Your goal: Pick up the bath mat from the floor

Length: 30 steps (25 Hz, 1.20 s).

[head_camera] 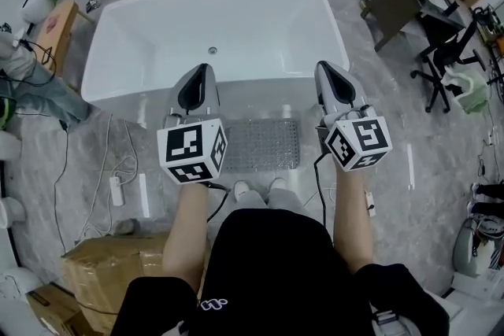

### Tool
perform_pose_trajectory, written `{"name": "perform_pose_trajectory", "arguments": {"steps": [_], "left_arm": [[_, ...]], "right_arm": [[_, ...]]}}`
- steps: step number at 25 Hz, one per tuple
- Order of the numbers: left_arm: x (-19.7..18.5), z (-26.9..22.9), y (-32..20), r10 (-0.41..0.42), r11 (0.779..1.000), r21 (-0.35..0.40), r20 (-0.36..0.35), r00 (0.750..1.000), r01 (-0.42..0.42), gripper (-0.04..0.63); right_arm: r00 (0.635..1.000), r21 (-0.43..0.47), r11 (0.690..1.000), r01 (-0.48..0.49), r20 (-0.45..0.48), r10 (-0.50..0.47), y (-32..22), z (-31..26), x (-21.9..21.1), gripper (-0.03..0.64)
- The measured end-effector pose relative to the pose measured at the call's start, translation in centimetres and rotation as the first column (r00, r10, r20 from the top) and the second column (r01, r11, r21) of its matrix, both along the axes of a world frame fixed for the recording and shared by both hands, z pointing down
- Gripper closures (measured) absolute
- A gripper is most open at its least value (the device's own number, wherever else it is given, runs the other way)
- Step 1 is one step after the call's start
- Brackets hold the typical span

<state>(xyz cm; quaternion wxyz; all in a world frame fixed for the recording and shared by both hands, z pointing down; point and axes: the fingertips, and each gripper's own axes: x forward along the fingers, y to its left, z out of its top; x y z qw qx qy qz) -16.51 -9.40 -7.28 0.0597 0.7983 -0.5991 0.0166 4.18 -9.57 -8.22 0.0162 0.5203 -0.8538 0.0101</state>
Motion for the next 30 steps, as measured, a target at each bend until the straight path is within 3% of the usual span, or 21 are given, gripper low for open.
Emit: {"name": "perform_pose_trajectory", "arguments": {"steps": [8, 17, 26, 30], "left_arm": [[1.0, 3.9, -0.6, 0.006, 0.994, -0.106, 0.016, 1.0, -0.004, 0.594], [1.7, 10.2, -1.7, 0.024, 0.973, -0.23, 0.034, 0.999, -0.016, 0.594], [1.6, 18.1, -1.5, 0.053, 0.937, -0.349, 0.067, 0.996, -0.027, 0.594], [2.3, 22.1, -0.5, 0.069, 0.904, -0.425, 0.049, 0.996, -0.042, 0.594]], "right_arm": [[1.0, -0.099, 0.995, -0.004, 0.0, 0.004, -0.6, 4.2, 1.9, 0.609], [0.999, -0.224, 0.974, -0.043, -0.032, 0.036, -1.3, 10.5, 4.2, 0.609], [0.997, -0.362, 0.929, -0.076, -0.045, 0.064, -1.0, 18.7, 4.9, 0.609], [0.997, -0.439, 0.895, -0.079, -0.054, 0.061, -0.1, 22.8, 5.1, 0.609]]}}
